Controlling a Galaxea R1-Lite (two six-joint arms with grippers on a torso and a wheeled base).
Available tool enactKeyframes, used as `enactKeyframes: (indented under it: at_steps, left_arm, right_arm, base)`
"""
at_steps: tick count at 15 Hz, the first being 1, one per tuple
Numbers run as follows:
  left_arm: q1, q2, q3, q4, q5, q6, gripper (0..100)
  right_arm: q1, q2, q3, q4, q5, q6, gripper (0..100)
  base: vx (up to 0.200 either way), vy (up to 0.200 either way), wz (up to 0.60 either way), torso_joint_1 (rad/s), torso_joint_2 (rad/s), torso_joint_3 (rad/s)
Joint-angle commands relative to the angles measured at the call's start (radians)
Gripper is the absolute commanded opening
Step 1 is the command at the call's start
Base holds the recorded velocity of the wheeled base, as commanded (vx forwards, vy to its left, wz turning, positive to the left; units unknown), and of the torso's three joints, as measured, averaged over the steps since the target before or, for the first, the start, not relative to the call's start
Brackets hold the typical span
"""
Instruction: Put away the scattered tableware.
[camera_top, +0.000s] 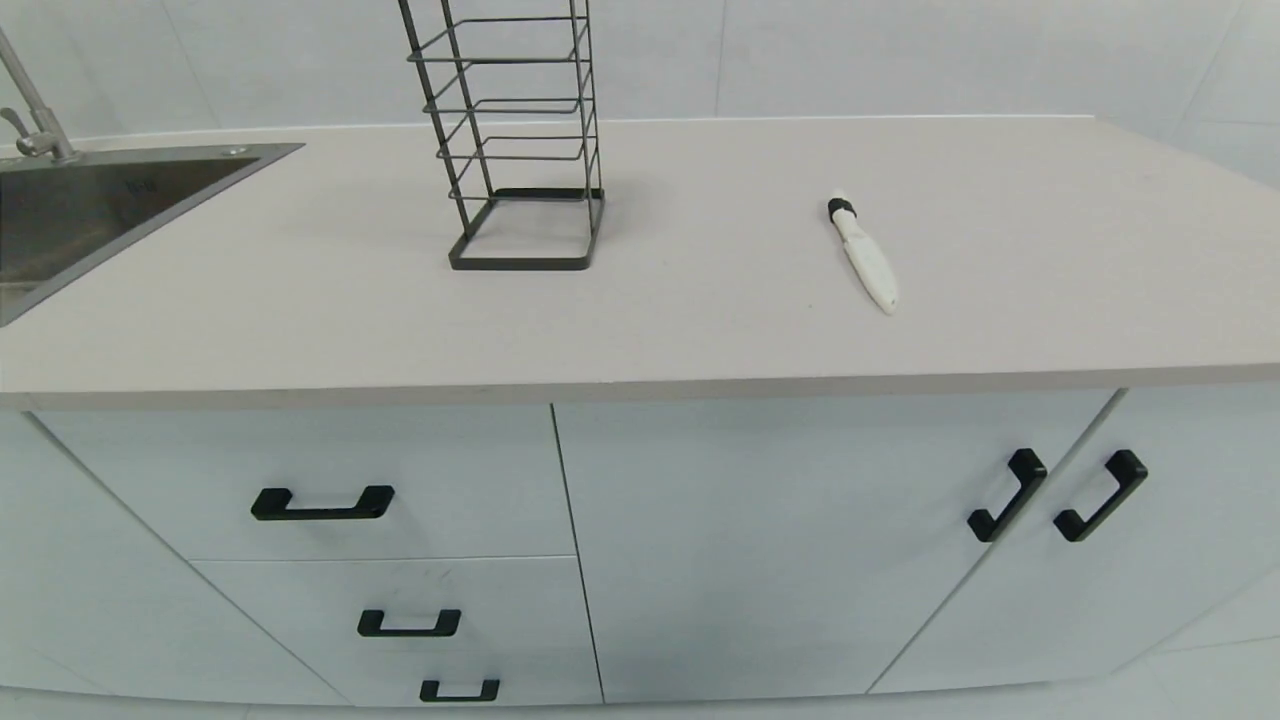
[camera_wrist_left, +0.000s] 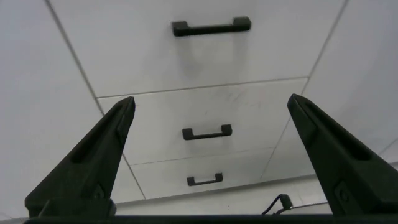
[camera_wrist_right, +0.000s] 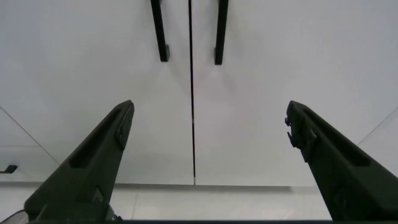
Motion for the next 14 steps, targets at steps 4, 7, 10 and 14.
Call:
enactKeyframes:
  at_steps: [4,7,10,14]
  left_arm:
    - [0.0,0.002,-0.002,0.008,0.055,0.013,100]
    - [0.0,0.002,-0.002,0.009,0.055,0.023,100]
    - [0.0,0.002,-0.002,0.008,0.055,0.023,100]
    - [0.0,0.002,-0.002,0.009,0.055,0.026,100]
  right_arm:
    - [0.001,0.001,0.001,0.002,0.0,0.0,100]
    - [0.001,0.001,0.002,0.002,0.0,-0.002,100]
    - [0.001,0.001,0.002,0.002,0.0,-0.002,100]
    - [0.001,0.001,0.002,0.002,0.0,-0.002,100]
  base:
    - [0.15,0.0,0.0,0.164,-0.49,-0.287]
    - [0.0,0.0,0.0,0.196,-0.46,-0.289]
    - [0.0,0.0,0.0,0.196,-0.48,-0.281]
    - [0.0,0.0,0.0,0.09,-0.21,-0.122]
